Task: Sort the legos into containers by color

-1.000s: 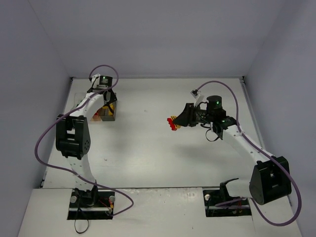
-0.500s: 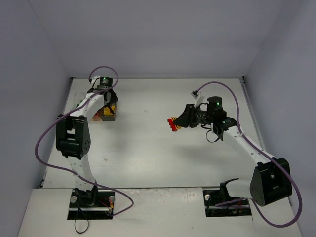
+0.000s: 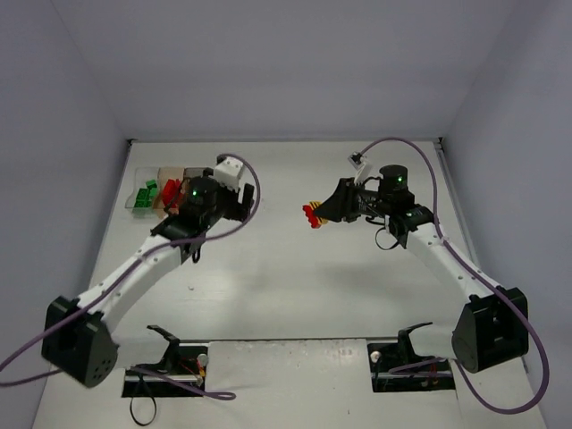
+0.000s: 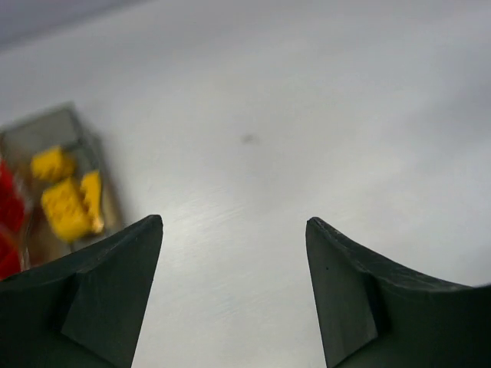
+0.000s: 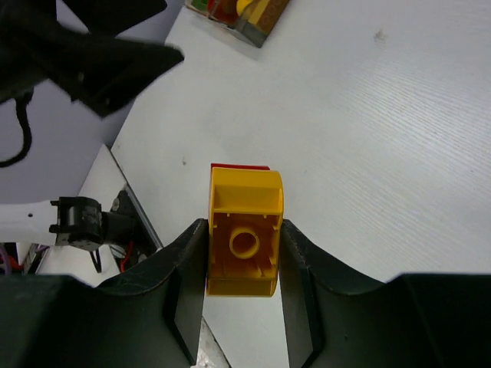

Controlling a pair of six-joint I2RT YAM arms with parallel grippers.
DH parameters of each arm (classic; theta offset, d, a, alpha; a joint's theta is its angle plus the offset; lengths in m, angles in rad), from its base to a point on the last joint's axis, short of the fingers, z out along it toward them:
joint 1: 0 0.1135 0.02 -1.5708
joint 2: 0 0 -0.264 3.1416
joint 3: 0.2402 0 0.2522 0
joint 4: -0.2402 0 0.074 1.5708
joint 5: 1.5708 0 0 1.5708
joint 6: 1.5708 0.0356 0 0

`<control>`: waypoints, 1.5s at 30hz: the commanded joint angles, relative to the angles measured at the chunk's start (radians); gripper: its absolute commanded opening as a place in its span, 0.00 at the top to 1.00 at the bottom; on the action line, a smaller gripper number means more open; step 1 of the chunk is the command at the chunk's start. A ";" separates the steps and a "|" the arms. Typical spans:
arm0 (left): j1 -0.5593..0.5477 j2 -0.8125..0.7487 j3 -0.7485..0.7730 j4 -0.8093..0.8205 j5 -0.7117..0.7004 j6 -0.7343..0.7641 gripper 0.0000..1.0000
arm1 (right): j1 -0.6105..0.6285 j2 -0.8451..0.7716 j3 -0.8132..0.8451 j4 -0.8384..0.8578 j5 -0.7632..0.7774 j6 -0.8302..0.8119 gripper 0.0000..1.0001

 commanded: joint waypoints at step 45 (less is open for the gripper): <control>-0.338 -0.016 0.018 0.403 0.455 0.330 0.61 | 0.073 0.008 0.150 0.105 -0.110 0.047 1.00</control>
